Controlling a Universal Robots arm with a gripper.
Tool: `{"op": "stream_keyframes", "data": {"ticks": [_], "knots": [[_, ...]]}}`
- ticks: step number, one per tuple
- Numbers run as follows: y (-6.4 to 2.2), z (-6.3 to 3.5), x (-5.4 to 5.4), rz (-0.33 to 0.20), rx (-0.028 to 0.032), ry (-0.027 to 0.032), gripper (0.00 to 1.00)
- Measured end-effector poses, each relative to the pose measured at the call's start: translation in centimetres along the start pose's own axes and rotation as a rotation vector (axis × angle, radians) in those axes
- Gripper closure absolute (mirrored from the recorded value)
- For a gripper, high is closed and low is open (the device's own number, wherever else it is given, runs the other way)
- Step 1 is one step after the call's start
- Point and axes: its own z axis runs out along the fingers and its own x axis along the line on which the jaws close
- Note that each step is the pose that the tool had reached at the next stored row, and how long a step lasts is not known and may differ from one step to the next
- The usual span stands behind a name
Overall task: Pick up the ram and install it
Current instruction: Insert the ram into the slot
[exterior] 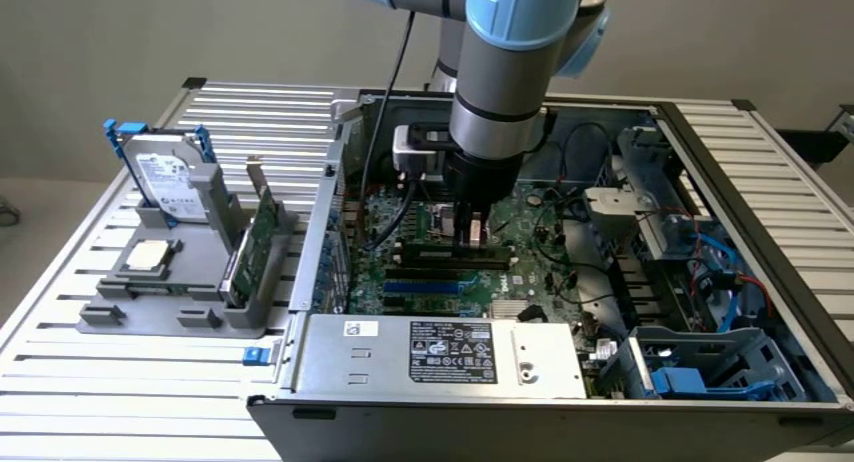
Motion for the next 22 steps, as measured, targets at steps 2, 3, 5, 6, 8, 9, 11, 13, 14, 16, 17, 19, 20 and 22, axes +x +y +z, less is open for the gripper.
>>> {"op": "stream_keyframes", "data": {"ticks": [2, 3, 5, 6, 8, 9, 11, 13, 14, 16, 17, 19, 20, 22], "knots": [[0.0, 0.01, 0.0, 0.0, 0.0, 0.0022, 0.86], [0.0, 0.02, 0.0, 0.0, 0.0, 0.003, 0.86], [0.0, 0.03, 0.01, 0.0, 0.0, 0.0043, 0.86], [0.0, 0.03, 0.0, 0.0, 0.0, 0.0048, 0.86], [0.0, 0.04, 0.0, 0.0, 0.0, 0.0056, 0.86], [0.0, 0.04, -0.01, 0.0, 0.0, 0.006, 0.86], [0.0, 0.04, -0.05, 0.0, 0.0, 0.0072, 0.86], [0.01, 0.05, -0.14, 0.0, -0.0001, 0.0083, 0.86], [0.01, 0.05, -0.19, 0.0, -0.0001, 0.0086, 0.86], [0.0, 0.07, -0.26, 0.0, 0.0001, 0.0087, 0.86], [0.01, 0.06, -0.29, 0.0, -0.0001, 0.0094, 0.86], [0.01, 0.06, -0.3, 0.0, -0.0001, 0.0106, 0.86], [0.0, 0.07, -0.31, 0.0, -0.0001, 0.0116, 0.86], [-0.01, 0.11, -0.31, 0.0, -0.0003, 0.0136, 0.86]]}}
